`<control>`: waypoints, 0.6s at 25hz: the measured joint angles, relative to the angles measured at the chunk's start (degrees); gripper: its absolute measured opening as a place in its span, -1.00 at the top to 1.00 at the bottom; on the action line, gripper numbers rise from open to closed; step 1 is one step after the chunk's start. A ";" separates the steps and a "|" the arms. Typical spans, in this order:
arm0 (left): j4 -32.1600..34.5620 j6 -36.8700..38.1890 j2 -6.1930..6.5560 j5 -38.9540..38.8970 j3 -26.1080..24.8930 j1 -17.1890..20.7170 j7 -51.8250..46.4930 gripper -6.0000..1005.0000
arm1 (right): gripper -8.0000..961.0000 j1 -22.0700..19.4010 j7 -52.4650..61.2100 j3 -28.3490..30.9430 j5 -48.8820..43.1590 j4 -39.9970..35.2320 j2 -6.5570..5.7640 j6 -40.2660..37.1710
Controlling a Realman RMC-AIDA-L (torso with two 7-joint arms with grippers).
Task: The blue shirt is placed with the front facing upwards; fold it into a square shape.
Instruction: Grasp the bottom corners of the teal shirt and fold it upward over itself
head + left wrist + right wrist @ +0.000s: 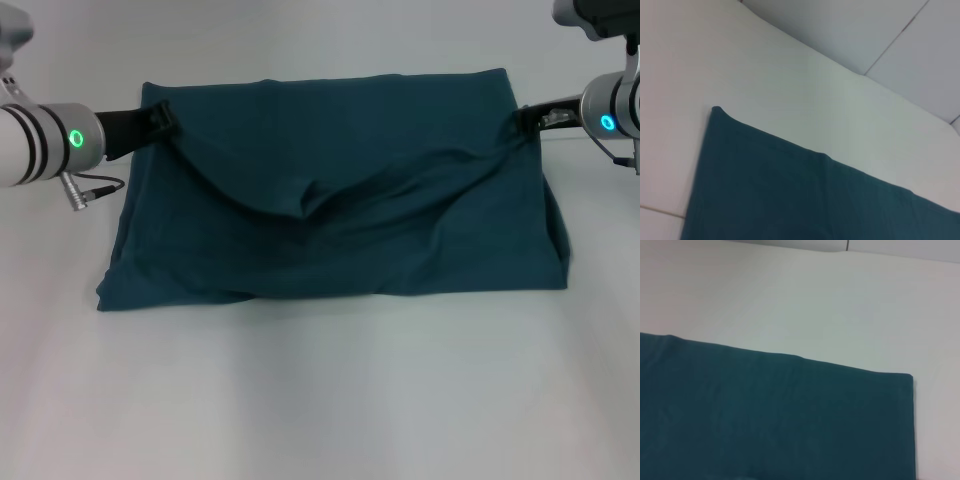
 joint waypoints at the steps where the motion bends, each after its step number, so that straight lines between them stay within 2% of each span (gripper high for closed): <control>1: 0.11 -0.09 -0.23 0.00 0.01 0.01 0.55 0.90 | 0.83 -0.01 -0.29 -0.02 -0.06 -0.19 0.06 0.06; 7: 0.47 -1.58 -1.22 0.02 0.03 0.55 1.34 0.89 | 0.78 -0.01 -2.59 -0.08 -0.15 -0.50 0.26 0.86; 9: 0.48 -1.59 -1.30 -0.05 0.03 0.91 1.34 0.77 | 0.76 -0.10 -2.56 -0.08 -0.17 -0.51 0.30 1.28; 13: 0.51 -1.14 -1.32 -0.05 -0.11 1.72 0.93 0.53 | 0.47 -0.33 -2.29 0.40 -0.06 -0.77 0.07 0.42; 15: 0.57 -0.61 -1.32 -0.05 -0.33 2.11 0.82 0.34 | 0.33 -0.61 -2.13 1.03 0.27 -1.53 -0.05 -1.29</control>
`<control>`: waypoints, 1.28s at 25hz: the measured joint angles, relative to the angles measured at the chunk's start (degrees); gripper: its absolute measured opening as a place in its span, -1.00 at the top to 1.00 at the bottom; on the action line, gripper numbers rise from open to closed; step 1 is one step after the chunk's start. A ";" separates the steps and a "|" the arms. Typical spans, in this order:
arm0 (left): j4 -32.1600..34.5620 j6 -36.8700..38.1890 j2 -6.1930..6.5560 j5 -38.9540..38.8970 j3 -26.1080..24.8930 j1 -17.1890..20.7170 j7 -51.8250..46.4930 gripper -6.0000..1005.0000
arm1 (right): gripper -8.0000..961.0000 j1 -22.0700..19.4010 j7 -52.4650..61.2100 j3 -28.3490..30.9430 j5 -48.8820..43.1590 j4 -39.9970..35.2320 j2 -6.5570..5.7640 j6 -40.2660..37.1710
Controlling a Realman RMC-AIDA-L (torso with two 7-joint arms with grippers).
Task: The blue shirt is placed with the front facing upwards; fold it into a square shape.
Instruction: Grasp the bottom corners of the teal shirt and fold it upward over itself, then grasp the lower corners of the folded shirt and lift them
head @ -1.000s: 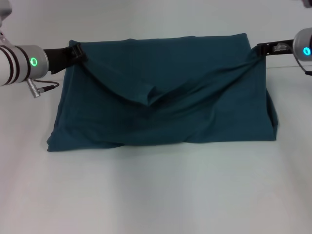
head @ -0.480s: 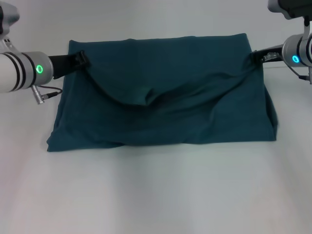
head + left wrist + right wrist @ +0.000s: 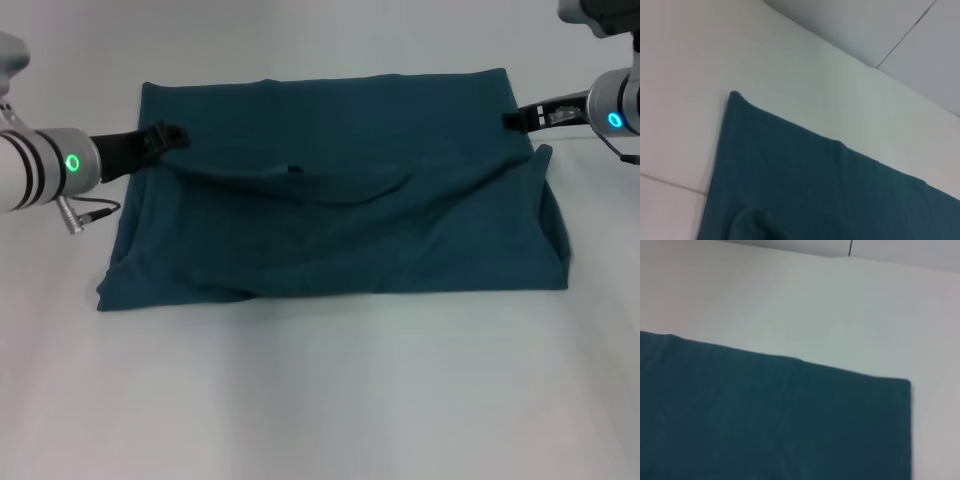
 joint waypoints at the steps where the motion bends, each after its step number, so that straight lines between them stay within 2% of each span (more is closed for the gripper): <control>1: 0.11 0.55 0.00 -0.10 -0.04 0.21 -0.03 0.25 | 0.22 -0.23 0.06 0.61 0.24 -0.75 -0.01 -1.47; 3: 0.98 2.32 -0.05 -1.01 -0.05 1.06 -0.04 0.06 | 0.02 -1.14 -0.02 2.13 1.55 -2.99 0.00 -5.05; 6: 4.87 7.87 -0.51 -5.37 0.14 3.91 0.52 -0.42 | -0.26 -4.72 -1.76 3.87 8.29 -8.51 0.17 -12.11; 9: 9.66 14.95 -1.11 -11.54 0.22 7.80 2.05 -0.42 | -0.46 -9.72 -5.93 4.66 20.08 -14.15 -0.02 -20.18; 11: 11.38 19.54 -1.02 -15.18 0.27 10.25 2.62 -0.43 | -0.59 -13.24 -8.91 5.47 28.73 -15.94 -0.50 -26.48; 13: 11.67 21.34 -0.86 -16.35 0.26 11.26 2.72 -0.43 | -0.58 -16.36 -11.34 6.74 35.21 -16.23 -0.78 -32.15; 14: 11.91 22.92 -0.62 -17.53 0.29 12.50 2.75 -0.43 | -0.57 -18.09 -12.68 7.88 38.69 -16.07 -0.86 -35.32; 15: 12.16 25.61 -0.12 -19.40 0.22 15.31 2.76 -0.43 | -0.57 -19.67 -13.86 9.00 41.40 -15.63 -0.89 -38.30; 18: 12.23 27.15 0.16 -20.06 0.05 17.73 2.77 -0.43 | -0.56 -24.00 -17.34 12.52 47.99 -13.60 -0.82 -47.05; 24: 11.97 29.10 0.56 -20.26 -0.25 22.47 5.20 -0.40 | -0.56 -28.70 -22.51 15.37 51.22 -9.88 -0.68 -58.72; 32: 11.86 29.84 0.81 -18.81 0.15 23.13 22.90 -0.35 | -0.56 -29.68 -27.11 15.94 51.18 -5.26 -0.99 -59.27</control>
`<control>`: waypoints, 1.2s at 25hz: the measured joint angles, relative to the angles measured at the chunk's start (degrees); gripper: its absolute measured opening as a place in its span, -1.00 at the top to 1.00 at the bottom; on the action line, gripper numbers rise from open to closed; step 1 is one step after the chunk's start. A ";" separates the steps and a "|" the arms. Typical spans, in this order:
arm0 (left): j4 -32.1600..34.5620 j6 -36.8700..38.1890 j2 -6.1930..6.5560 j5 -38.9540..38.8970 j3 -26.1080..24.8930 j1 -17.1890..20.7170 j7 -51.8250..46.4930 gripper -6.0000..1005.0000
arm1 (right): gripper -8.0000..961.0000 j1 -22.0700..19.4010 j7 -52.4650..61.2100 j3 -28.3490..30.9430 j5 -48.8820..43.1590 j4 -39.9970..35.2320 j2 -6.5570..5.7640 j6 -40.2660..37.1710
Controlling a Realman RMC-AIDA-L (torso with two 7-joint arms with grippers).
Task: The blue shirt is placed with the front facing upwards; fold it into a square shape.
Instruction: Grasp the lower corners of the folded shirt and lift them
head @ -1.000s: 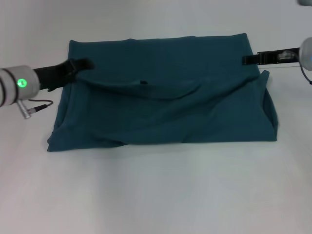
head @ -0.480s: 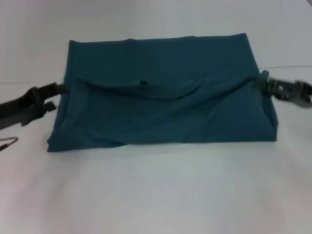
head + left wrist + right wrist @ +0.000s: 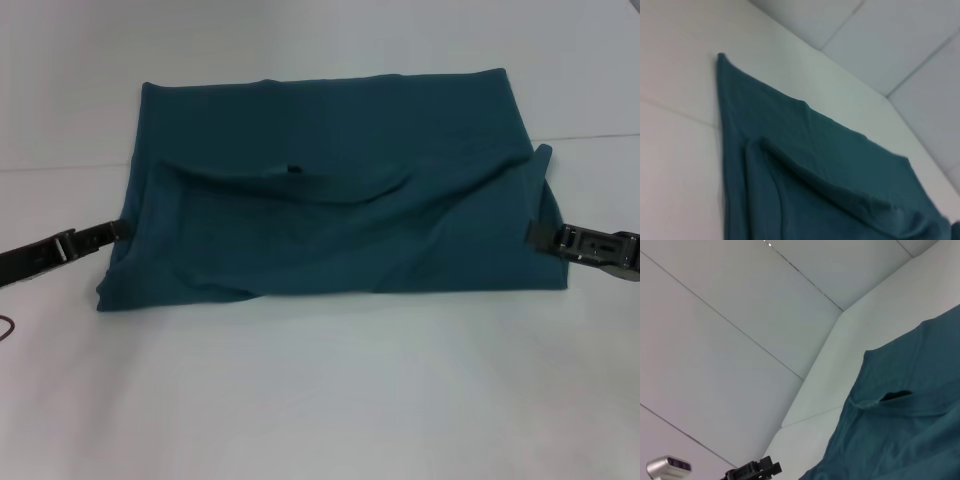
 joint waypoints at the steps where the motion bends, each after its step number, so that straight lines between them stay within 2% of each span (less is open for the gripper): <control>1: -0.03 -0.09 0.05 0.13 0.26 -0.12 1.66 -0.35 | -0.56 0.01 -0.27 0.03 0.01 0.20 -0.03 0.07; 4: -0.12 -1.92 -0.10 0.22 2.24 -0.25 5.47 -0.33 | -0.56 0.01 -0.57 0.10 0.08 0.28 -0.08 0.18; 8: -1.53 -8.13 -0.51 0.50 5.57 -0.42 9.26 -0.31 | -0.56 0.00 -0.38 0.37 0.13 0.30 -0.09 0.60; 13: -4.32 -12.13 -0.34 3.51 6.68 -1.62 9.14 -0.28 | -0.56 -0.03 -0.05 0.72 0.17 0.30 -0.09 0.82; 30: -7.68 -12.38 -0.12 3.97 6.80 -1.79 9.12 -0.18 | -0.56 -0.16 0.21 0.81 0.24 0.92 -0.24 2.14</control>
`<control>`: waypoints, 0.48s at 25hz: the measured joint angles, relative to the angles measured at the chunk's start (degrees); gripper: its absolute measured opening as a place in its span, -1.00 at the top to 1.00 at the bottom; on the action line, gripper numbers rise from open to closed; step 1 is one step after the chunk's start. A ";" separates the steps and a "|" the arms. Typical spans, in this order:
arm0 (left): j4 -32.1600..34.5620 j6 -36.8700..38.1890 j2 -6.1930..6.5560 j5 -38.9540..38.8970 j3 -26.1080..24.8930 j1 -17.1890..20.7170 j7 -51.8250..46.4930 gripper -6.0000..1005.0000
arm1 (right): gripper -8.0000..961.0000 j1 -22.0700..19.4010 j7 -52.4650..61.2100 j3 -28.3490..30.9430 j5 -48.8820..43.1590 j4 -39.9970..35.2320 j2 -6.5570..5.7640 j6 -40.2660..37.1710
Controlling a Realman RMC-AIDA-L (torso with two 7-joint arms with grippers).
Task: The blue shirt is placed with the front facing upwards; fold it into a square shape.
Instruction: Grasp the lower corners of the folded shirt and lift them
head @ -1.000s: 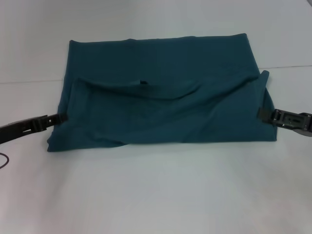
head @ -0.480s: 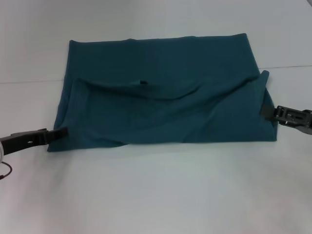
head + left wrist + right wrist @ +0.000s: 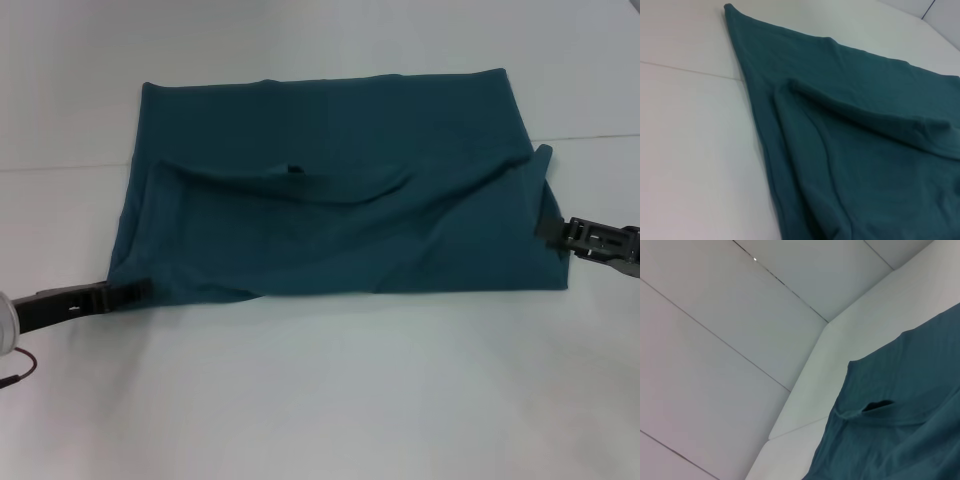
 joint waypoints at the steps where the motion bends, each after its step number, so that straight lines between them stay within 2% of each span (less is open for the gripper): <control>1: -0.01 0.12 -0.01 -0.02 0.00 -0.09 -0.06 -0.18 | -0.56 0.00 0.00 0.01 0.00 0.01 -0.01 0.00; 12: 0.72 -0.14 0.20 2.87 2.40 -2.29 -7.29 -0.12 | -0.56 0.26 0.00 1.59 -0.01 1.38 -0.51 -0.06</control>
